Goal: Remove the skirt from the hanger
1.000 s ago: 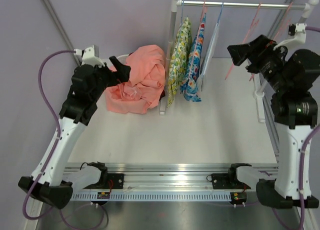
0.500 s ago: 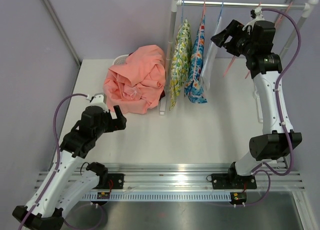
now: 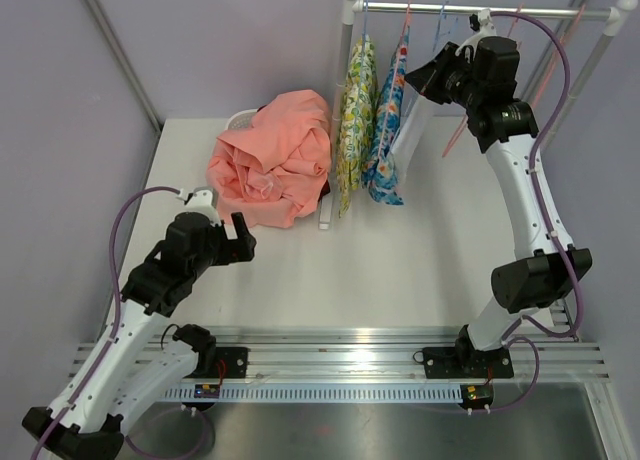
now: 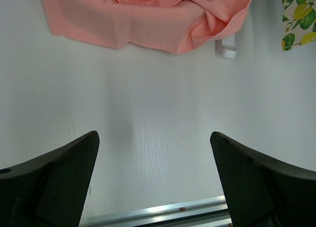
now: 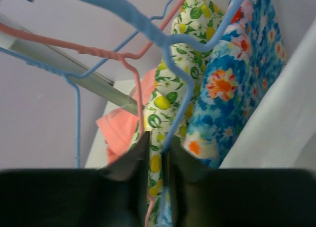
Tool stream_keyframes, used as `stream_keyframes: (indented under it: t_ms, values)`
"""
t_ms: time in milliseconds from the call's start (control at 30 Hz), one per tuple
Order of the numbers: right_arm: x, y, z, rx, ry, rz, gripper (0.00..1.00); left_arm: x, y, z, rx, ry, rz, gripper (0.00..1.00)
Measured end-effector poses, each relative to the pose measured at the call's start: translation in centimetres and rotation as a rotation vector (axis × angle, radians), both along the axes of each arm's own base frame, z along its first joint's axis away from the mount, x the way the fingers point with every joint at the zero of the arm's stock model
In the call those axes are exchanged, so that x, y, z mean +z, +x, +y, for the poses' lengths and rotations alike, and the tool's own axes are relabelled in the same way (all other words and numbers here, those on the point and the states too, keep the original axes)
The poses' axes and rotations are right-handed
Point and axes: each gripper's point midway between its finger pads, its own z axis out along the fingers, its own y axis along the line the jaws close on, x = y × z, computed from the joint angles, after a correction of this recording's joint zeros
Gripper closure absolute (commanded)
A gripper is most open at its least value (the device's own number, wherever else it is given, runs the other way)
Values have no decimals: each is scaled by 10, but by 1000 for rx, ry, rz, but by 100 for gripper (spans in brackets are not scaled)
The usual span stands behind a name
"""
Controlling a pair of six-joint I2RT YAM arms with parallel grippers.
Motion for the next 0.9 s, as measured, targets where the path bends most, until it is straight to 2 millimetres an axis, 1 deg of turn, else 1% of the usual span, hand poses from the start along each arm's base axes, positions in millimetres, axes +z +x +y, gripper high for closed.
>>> stream_keyframes:
  t_ms: [100, 233, 333, 400, 500, 533, 600, 633, 700, 767, 800, 833, 900]
  values:
    - [-5, 5, -1, -13, -3, 11, 100, 0, 0, -1, -4, 2, 0, 1]
    - [-3, 1, -5, -27, -16, 11, 100, 0, 0, -2, -10, 3, -1, 1]
    - [0, -12, -12, -48, -43, 18, 100, 3, 2, -11, -31, -11, 3, 1]
    - [7, -25, -19, -66, -60, 9, 100, 18, 6, -25, -70, -32, -9, 1]
    - [25, -50, -28, -91, -74, -17, 100, 65, 21, -65, -172, -80, -78, 1]
    - [30, -58, -30, -95, -76, -23, 100, 85, 26, -82, -219, -100, -109, 1]
    - [40, -73, -33, -99, -76, -36, 100, 126, 35, -121, -320, -153, -193, 1]
    - [45, -81, -35, -99, -75, -43, 100, 145, 37, -141, -376, -180, -228, 1]
    - [55, -97, -37, -97, -73, -64, 100, 174, 39, -180, -482, -235, -298, 1]
    - [65, -113, -40, -96, -74, -92, 100, 188, 37, -218, -587, -279, -328, 1]
    - [71, -120, -41, -94, -72, -106, 100, 190, 37, -233, -621, -295, -337, 1]
    - [75, -128, -41, -89, -70, -119, 100, 191, 36, -251, -665, -314, -341, 1]
    - [82, -141, -42, -82, -65, -139, 100, 186, 29, -285, -748, -339, -331, 1]
